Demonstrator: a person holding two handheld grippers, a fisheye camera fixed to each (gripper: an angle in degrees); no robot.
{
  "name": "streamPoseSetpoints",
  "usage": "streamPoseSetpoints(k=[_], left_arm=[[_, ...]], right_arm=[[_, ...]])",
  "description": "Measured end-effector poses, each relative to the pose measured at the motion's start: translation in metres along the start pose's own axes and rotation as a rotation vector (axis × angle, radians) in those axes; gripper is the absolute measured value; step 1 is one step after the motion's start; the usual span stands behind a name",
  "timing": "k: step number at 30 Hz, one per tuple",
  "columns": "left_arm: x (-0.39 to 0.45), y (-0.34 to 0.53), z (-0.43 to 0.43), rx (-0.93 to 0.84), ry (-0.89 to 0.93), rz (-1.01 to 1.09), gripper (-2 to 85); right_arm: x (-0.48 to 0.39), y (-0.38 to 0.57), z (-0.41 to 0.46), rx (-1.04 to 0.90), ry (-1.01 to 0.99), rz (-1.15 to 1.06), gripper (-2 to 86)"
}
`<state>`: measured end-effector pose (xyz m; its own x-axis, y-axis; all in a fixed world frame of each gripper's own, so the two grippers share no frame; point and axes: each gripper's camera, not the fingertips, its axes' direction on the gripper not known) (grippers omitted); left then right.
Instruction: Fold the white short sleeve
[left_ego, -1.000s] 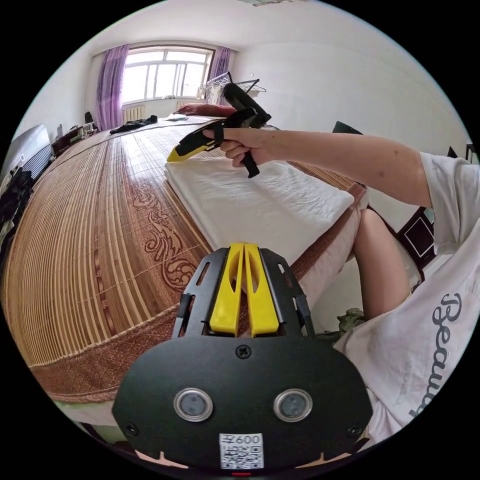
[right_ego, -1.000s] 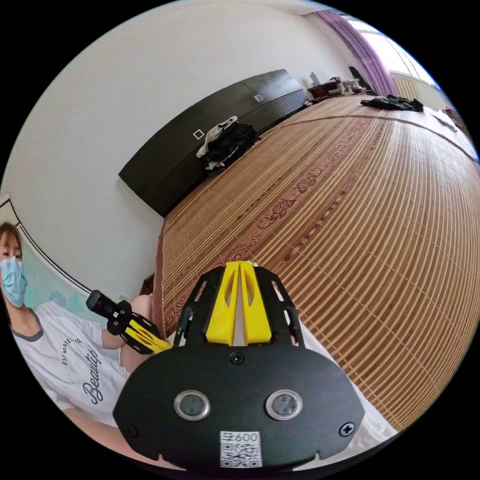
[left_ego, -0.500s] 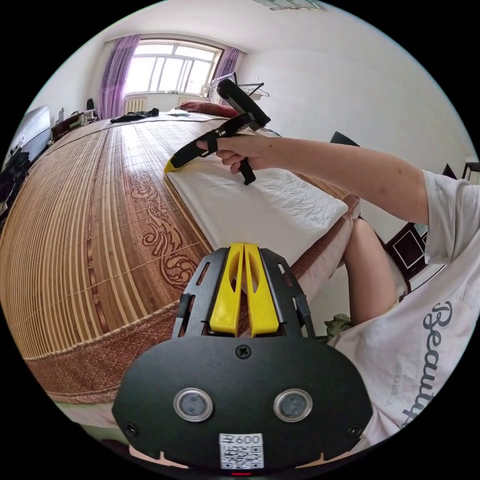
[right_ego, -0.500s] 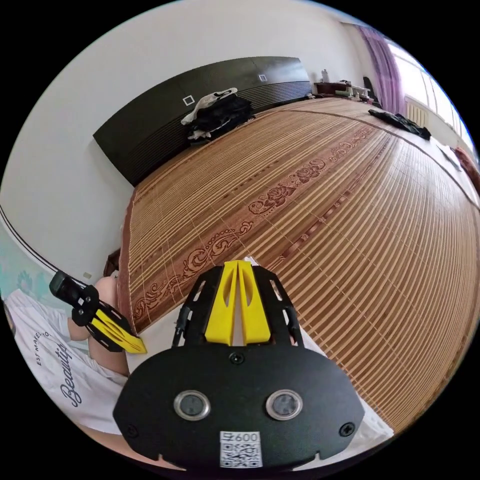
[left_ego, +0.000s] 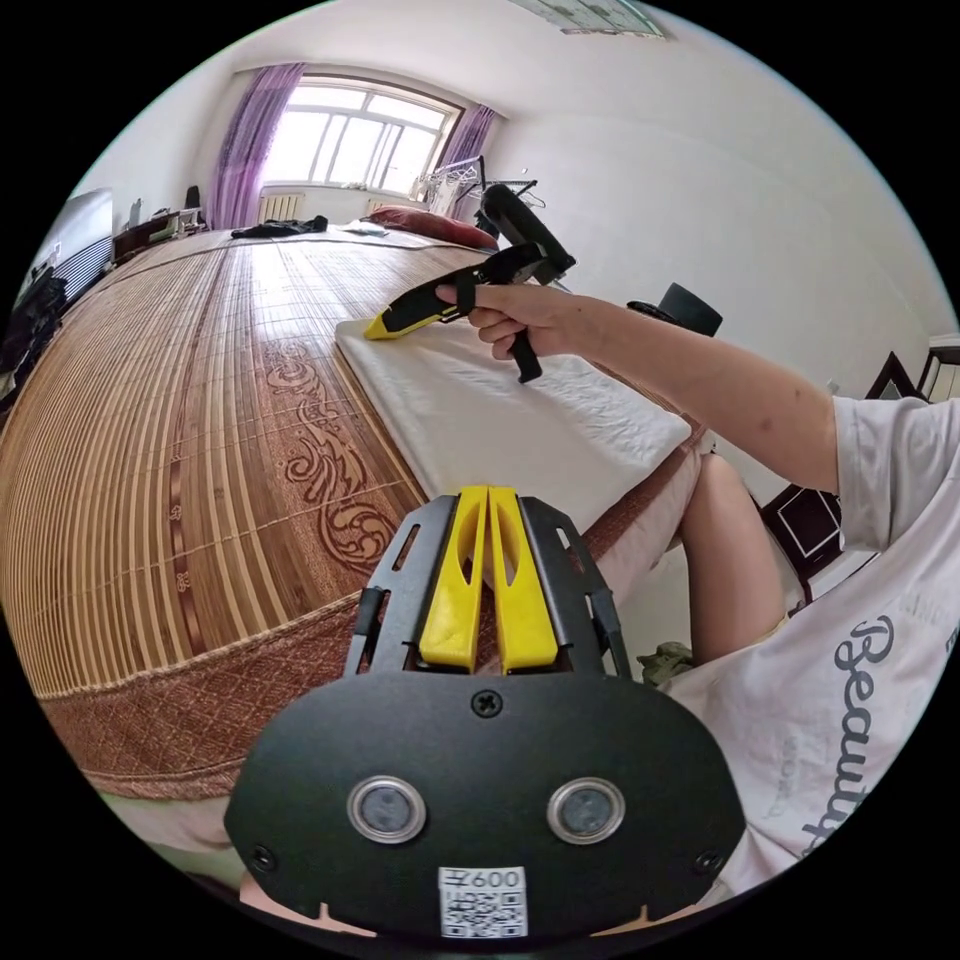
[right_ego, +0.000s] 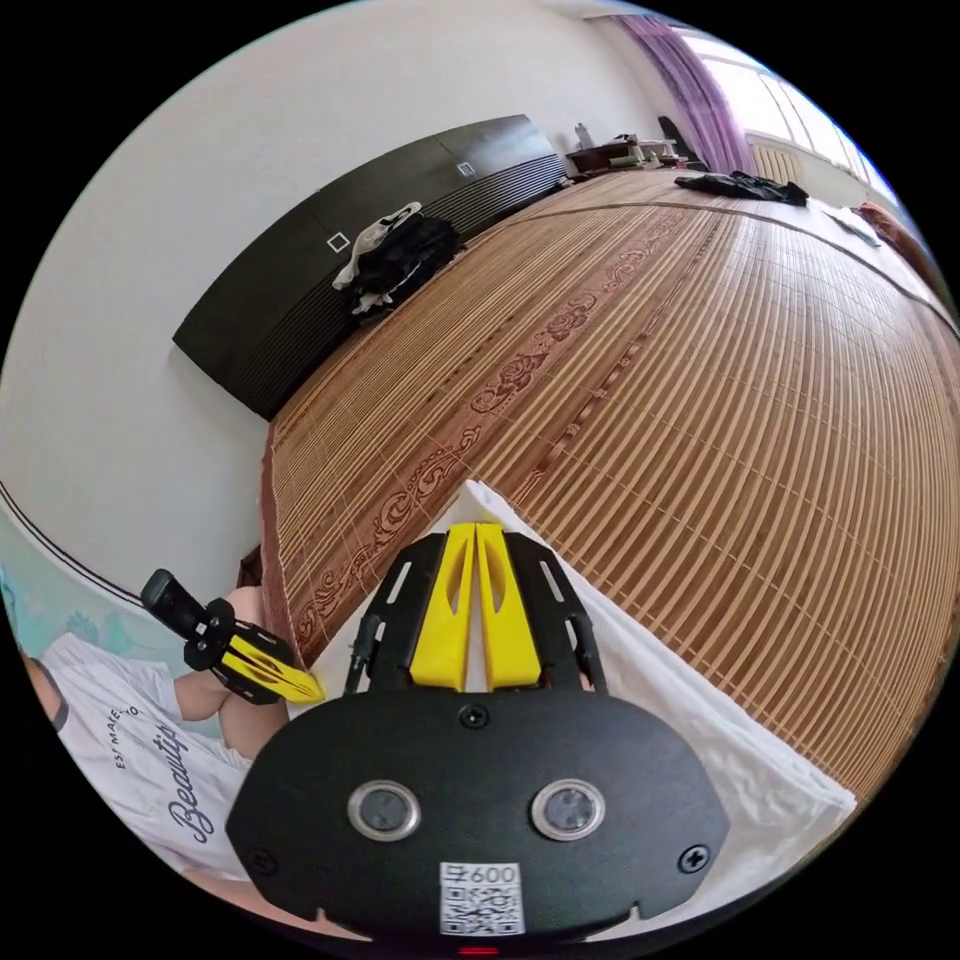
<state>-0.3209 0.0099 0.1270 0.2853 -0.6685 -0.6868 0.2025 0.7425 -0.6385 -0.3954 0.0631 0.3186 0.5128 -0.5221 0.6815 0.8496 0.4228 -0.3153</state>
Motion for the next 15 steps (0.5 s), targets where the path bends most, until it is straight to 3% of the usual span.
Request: streamPoseSetpoints(k=[6,10,15], left_arm=[[0.002,-0.026,0.004,-0.017,0.022,-0.014,0.0],[0.004,-0.081,0.001,-0.218,0.037,-0.031,0.0],[-0.025,-0.186,-0.024,-0.053,0.013,-0.086,0.0]], right_arm=[[-0.036,0.016,0.003,0.018,0.11,-0.119,-0.8],[-0.047,0.027,0.002,0.037,0.132,-0.136,-0.8],[-0.06,0.044,-0.002,0.066,0.153,-0.162,-0.8]])
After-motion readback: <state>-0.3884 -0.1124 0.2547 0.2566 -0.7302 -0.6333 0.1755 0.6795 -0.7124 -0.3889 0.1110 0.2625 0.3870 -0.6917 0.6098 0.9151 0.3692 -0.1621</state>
